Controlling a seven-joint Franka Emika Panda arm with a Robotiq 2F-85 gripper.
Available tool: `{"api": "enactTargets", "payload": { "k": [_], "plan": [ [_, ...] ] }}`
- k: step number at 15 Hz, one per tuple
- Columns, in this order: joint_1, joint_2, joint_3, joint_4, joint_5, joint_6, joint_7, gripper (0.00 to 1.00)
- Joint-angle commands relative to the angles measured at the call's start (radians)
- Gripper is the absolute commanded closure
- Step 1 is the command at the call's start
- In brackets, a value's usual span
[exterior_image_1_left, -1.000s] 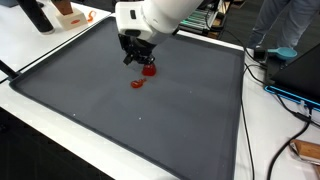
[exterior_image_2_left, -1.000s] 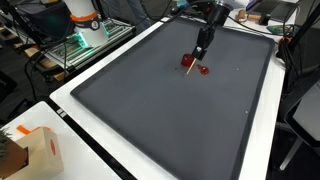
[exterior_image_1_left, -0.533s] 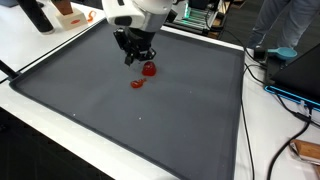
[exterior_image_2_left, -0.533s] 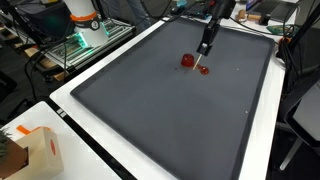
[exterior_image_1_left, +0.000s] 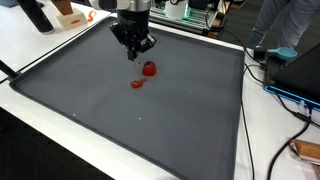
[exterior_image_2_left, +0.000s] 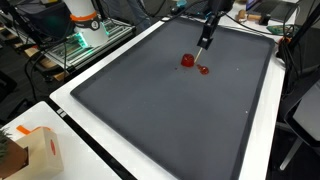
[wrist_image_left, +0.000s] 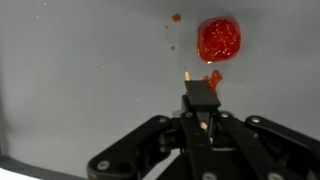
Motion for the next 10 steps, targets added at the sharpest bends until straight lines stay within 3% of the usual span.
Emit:
{"api": "enactTargets", "payload": {
  "k": [1,10],
  "plan": [
    [-0.041,-0.054,0.025,-0.061,0.086,0.018,-0.082,0.97],
    [-0.073,-0.111,0.033,-0.105,0.183,0.028,-0.172,0.97]
  ]
}}
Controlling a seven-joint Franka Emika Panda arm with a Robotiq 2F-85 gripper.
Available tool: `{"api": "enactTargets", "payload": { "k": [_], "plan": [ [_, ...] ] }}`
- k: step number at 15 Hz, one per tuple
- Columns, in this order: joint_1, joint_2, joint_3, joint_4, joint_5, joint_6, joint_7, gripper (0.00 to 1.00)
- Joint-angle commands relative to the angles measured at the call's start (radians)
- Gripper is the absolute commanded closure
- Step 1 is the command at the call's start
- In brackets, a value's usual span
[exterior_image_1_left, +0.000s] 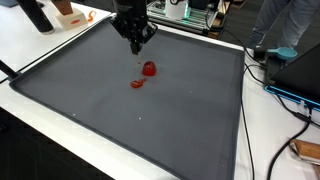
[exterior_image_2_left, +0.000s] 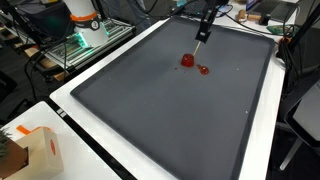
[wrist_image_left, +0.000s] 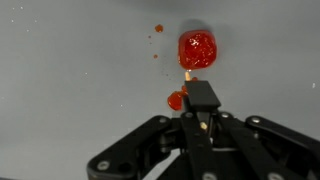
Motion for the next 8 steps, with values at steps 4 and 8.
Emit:
{"api": "enactTargets", "payload": {
  "k": [4,8],
  "plan": [
    [-0.008,-0.016,0.005,-0.012,0.006,0.0,-0.005,0.87],
    [-0.009,-0.019,0.006,-0.015,0.006,0.001,-0.005,0.87]
  ]
}}
